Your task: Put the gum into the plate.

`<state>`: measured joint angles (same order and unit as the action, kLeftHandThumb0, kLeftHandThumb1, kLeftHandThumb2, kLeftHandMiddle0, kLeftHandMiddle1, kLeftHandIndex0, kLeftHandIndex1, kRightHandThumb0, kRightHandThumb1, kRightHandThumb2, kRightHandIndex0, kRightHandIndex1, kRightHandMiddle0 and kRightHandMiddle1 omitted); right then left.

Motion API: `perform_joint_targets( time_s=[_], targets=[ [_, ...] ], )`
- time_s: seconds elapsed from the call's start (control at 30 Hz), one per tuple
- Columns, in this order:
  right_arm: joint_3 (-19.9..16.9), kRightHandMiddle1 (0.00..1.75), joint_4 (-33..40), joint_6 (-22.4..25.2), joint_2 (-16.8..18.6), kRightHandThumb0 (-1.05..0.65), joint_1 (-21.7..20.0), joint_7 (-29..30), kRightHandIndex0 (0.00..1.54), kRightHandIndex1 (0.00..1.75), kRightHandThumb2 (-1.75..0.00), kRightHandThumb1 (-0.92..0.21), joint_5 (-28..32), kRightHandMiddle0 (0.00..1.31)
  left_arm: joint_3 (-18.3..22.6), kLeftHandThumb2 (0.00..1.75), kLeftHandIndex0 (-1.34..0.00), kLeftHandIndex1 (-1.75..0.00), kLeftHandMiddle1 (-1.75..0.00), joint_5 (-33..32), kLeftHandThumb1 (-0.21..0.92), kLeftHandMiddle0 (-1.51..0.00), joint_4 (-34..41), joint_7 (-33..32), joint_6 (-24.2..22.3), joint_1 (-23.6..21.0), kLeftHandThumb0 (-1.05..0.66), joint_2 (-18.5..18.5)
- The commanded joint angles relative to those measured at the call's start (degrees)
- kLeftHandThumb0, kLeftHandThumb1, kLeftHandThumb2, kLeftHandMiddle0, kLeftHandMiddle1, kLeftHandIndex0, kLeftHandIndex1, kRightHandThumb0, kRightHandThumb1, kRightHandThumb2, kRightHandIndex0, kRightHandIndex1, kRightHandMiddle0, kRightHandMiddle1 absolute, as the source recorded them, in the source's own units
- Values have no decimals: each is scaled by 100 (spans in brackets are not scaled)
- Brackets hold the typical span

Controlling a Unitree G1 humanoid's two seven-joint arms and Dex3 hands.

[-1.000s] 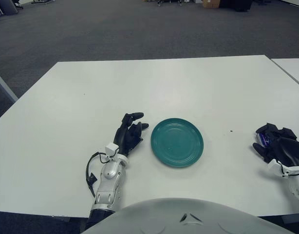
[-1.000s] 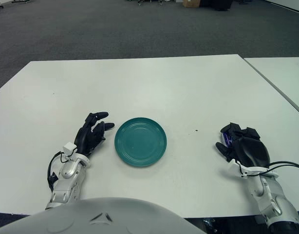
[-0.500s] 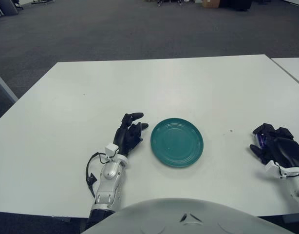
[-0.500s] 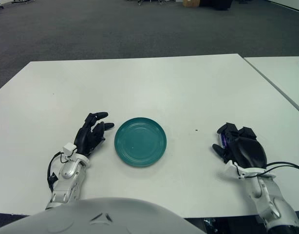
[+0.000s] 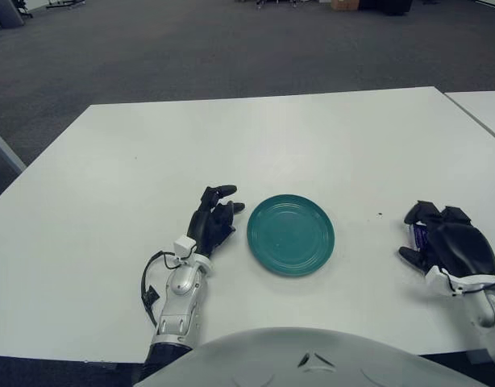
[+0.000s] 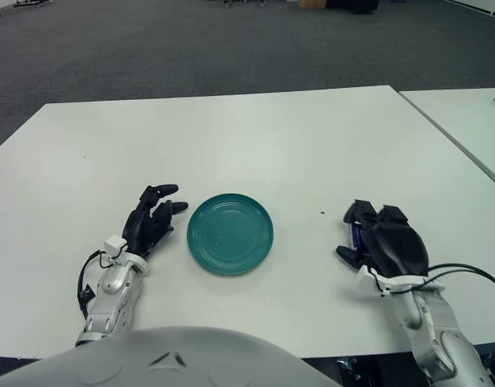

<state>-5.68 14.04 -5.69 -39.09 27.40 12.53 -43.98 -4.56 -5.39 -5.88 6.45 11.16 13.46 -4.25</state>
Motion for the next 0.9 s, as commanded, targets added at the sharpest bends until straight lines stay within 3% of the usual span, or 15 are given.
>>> perform_joint_targets(
  time_s=[0.0,0.43,0.67,0.87],
  targets=[
    [-139,175,436,48,23,-42,-174,-86,70,175,-102,-55,-195,44,23,70,-22,-127,-109,56,92,-45,-157,-51,-115,27,-61,28],
    [-72,175,1316,-257,3,-42,-794,-507,74,175,-103,-54,-628,45,5,68,-21,-130,-110,67,92,-45,-253,-69,-71,-30,-61,-56],
    [253,175,1911,-239,253,-42,-985,-1081,76,175,-104,-54,-825,45,-26,68,-21,-131,-111,28,92,-45,-256,-28,-67,-1,-62,-107],
    [503,175,1985,-299,516,-42,-1153,-1207,78,175,-104,-54,-987,45,-50,67,-21,-132,-111,54,92,-45,-237,-62,-104,30,-62,-149]
  ],
)
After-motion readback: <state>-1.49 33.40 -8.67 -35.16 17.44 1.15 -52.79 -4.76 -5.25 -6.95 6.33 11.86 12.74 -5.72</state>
